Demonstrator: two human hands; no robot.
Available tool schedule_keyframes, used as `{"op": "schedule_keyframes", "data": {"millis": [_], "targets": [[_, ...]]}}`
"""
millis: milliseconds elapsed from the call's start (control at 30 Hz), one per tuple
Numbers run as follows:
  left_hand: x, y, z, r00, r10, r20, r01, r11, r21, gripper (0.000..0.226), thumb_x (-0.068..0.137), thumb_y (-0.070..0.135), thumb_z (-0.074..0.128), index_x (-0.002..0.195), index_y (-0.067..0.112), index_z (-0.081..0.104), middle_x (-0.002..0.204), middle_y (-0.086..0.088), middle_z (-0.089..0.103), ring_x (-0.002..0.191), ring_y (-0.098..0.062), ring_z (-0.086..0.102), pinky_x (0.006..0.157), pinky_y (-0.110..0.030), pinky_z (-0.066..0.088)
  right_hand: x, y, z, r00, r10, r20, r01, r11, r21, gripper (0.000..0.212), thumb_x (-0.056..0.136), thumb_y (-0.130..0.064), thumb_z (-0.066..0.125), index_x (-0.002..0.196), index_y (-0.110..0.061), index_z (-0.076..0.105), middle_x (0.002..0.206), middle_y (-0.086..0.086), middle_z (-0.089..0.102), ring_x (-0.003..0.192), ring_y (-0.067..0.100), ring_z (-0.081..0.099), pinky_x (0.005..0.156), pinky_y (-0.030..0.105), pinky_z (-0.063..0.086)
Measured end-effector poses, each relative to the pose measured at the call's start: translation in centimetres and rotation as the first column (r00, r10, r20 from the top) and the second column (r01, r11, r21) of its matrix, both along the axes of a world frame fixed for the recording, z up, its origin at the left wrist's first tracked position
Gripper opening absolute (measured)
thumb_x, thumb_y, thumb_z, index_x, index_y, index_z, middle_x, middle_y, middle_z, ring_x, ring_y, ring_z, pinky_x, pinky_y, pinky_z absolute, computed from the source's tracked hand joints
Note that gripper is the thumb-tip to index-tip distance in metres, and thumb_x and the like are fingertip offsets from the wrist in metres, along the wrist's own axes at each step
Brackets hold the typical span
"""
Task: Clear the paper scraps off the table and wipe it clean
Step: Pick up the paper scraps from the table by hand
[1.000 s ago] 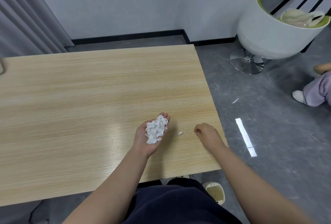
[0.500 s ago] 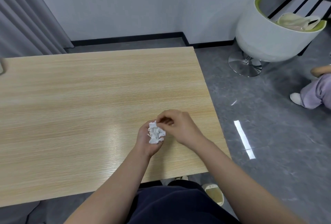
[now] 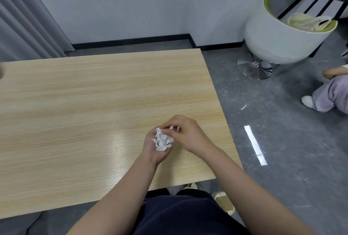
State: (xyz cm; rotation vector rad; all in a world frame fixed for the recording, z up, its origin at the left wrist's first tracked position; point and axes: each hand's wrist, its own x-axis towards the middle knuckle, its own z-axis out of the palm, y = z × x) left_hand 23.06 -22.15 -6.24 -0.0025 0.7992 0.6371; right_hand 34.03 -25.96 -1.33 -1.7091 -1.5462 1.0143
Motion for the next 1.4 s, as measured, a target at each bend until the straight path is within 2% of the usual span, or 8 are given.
{"op": "schedule_keyframes", "data": {"millis": [67, 200, 500, 833, 1000, 1133, 1233, 1400], "targets": [[0.0, 0.1, -0.2, 0.999, 0.017, 0.046, -0.016, 0.999, -0.034, 0.022, 0.056, -0.002, 0.057, 0.074, -0.008, 0.067, 0.069, -0.014, 0.067, 0.056, -0.021, 0.066, 0.047, -0.023, 0.051, 1.5, 0.2, -0.3, 0.995, -0.098, -0.023, 0.098, 0.995, 0.021, 0.009, 0.086, -0.019, 0.067, 0.092, -0.018, 0.074, 0.087, -0.011, 0.062, 0.075, 0.000, 0.052, 0.069, 0.009, 0.037], [-0.2, 0.5, -1.2, 0.989, 0.091, 0.112, -0.079, 0.991, -0.107, 0.037, 0.082, 0.004, 0.041, 0.106, -0.013, 0.063, 0.113, -0.027, 0.063, 0.096, -0.037, 0.067, 0.093, -0.044, 0.051, 4.5, 0.2, -1.6, 0.968, -0.249, 0.023, 0.248, 0.968, 0.024, 0.007, 0.086, -0.017, 0.067, 0.089, -0.019, 0.072, 0.088, -0.008, 0.065, 0.076, 0.005, 0.053, 0.067, 0.008, 0.038], [-0.7, 0.8, -1.9, 0.995, 0.062, 0.083, -0.058, 0.997, -0.053, 0.043, 0.090, 0.011, 0.032, 0.101, -0.009, 0.069, 0.117, -0.018, 0.064, 0.101, -0.031, 0.066, 0.090, -0.039, 0.050, 5.9, -1.0, -9.1, 0.912, -0.059, 0.407, 0.187, 0.941, -0.283, 0.019, 0.090, -0.017, 0.061, 0.107, -0.015, 0.068, 0.108, 0.002, 0.061, 0.098, 0.019, 0.060, 0.079, 0.027, 0.045], [-1.4, 0.7, -1.7, 0.993, 0.071, 0.095, -0.067, 0.997, -0.046, 0.039, 0.083, 0.006, 0.039, 0.107, -0.010, 0.065, 0.124, -0.019, 0.061, 0.100, -0.032, 0.067, 0.090, -0.043, 0.048, 5.3, -0.6, -10.8, 0.819, 0.070, 0.569, 0.088, 0.966, -0.245, 0.020, 0.095, -0.024, 0.053, 0.110, -0.017, 0.064, 0.112, 0.001, 0.058, 0.104, 0.023, 0.055, 0.078, 0.033, 0.046], [-1.8, 0.8, -1.6, 0.989, 0.086, 0.120, -0.077, 0.994, -0.071, 0.041, 0.086, 0.009, 0.035, 0.104, -0.010, 0.067, 0.120, -0.020, 0.062, 0.103, -0.033, 0.064, 0.096, -0.041, 0.049, 5.0, -0.6, -10.4, 0.863, -0.013, 0.505, 0.124, 0.974, -0.187, 0.016, 0.093, -0.028, 0.056, 0.099, -0.018, 0.067, 0.102, -0.003, 0.058, 0.096, 0.018, 0.057, 0.072, 0.029, 0.044], [-1.9, 1.1, -1.7, 0.986, 0.119, 0.113, -0.109, 0.990, -0.091, 0.040, 0.088, 0.008, 0.035, 0.108, -0.010, 0.064, 0.120, -0.021, 0.062, 0.100, -0.033, 0.067, 0.089, -0.042, 0.050, 3.8, 0.5, -6.5, 0.944, -0.236, 0.232, 0.228, 0.972, 0.063, 0.009, 0.089, -0.022, 0.064, 0.092, -0.015, 0.069, 0.091, -0.005, 0.059, 0.082, 0.010, 0.055, 0.072, 0.025, 0.044], [-1.6, 1.1, -1.4, 0.985, 0.133, 0.112, -0.124, 0.989, -0.086, 0.036, 0.087, 0.007, 0.039, 0.113, -0.008, 0.059, 0.126, -0.018, 0.059, 0.107, -0.031, 0.062, 0.100, -0.038, 0.047, 2.6, 0.9, -3.2, 0.988, -0.119, 0.101, 0.103, 0.982, 0.158, 0.007, 0.086, -0.017, 0.067, 0.091, -0.014, 0.071, 0.088, -0.007, 0.060, 0.083, 0.008, 0.056, 0.076, 0.021, 0.044], [-1.1, 1.4, 0.0, 0.994, 0.071, 0.085, -0.072, 0.997, 0.009, 0.020, 0.078, 0.004, 0.047, 0.092, 0.003, 0.061, 0.067, -0.006, 0.063, 0.052, -0.012, 0.057, 0.046, -0.018, 0.046, 1.0, 1.1, -2.1, 0.940, 0.111, 0.324, -0.162, 0.977, 0.136, 0.014, 0.090, -0.021, 0.062, 0.097, -0.014, 0.070, 0.099, -0.003, 0.062, 0.099, 0.015, 0.050, 0.083, 0.029, 0.041]]}}
